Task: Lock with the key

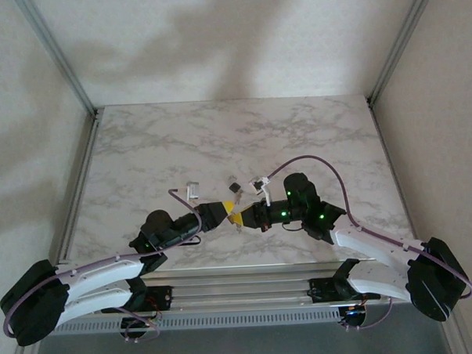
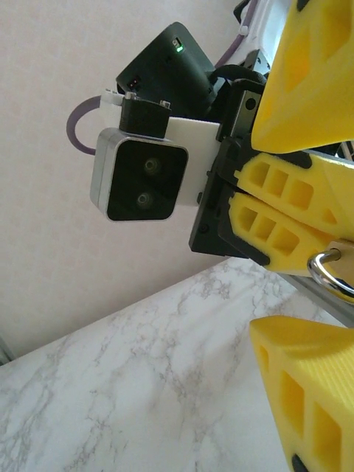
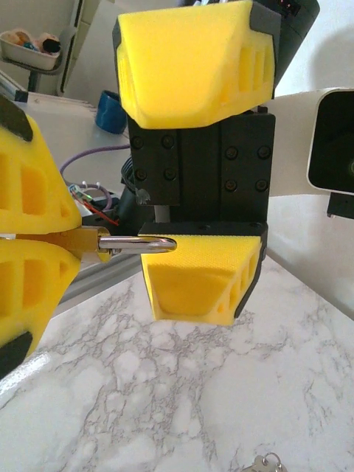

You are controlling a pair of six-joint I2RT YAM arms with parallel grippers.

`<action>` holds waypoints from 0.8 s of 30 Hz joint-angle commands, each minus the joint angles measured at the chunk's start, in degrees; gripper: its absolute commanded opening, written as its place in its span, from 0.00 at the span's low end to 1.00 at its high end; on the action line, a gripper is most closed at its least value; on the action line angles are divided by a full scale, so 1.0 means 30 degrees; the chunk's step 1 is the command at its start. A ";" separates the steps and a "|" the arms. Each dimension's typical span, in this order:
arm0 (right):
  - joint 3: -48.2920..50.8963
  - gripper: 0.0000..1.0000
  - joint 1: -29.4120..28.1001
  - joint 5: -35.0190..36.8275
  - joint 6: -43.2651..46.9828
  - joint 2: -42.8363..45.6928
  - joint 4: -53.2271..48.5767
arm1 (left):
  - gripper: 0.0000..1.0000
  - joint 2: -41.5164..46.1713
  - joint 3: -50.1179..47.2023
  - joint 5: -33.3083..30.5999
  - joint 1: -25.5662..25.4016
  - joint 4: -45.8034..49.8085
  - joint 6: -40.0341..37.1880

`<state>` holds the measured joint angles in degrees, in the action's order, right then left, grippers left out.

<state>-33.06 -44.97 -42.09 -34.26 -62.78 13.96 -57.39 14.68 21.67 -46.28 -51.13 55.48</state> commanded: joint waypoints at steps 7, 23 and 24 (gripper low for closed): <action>-0.0343 0.00 0.0144 -0.0437 -0.0383 0.0300 0.0886 | 0.49 0.0719 -0.0801 -0.0019 0.0032 -0.0891 -0.0198; -0.0381 0.00 0.0203 -0.0752 -0.0766 -0.0149 0.1452 | 0.36 0.1288 -0.1289 -0.0056 0.0017 -0.1187 -0.0120; -0.0400 0.00 0.0192 -0.0745 -0.0761 -0.0172 0.1436 | 0.35 0.1289 -0.1314 -0.0052 0.0025 -0.1183 -0.0127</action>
<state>-33.06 -44.82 -42.41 -35.86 -62.89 15.57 -54.41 11.44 21.65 -46.28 -52.51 55.46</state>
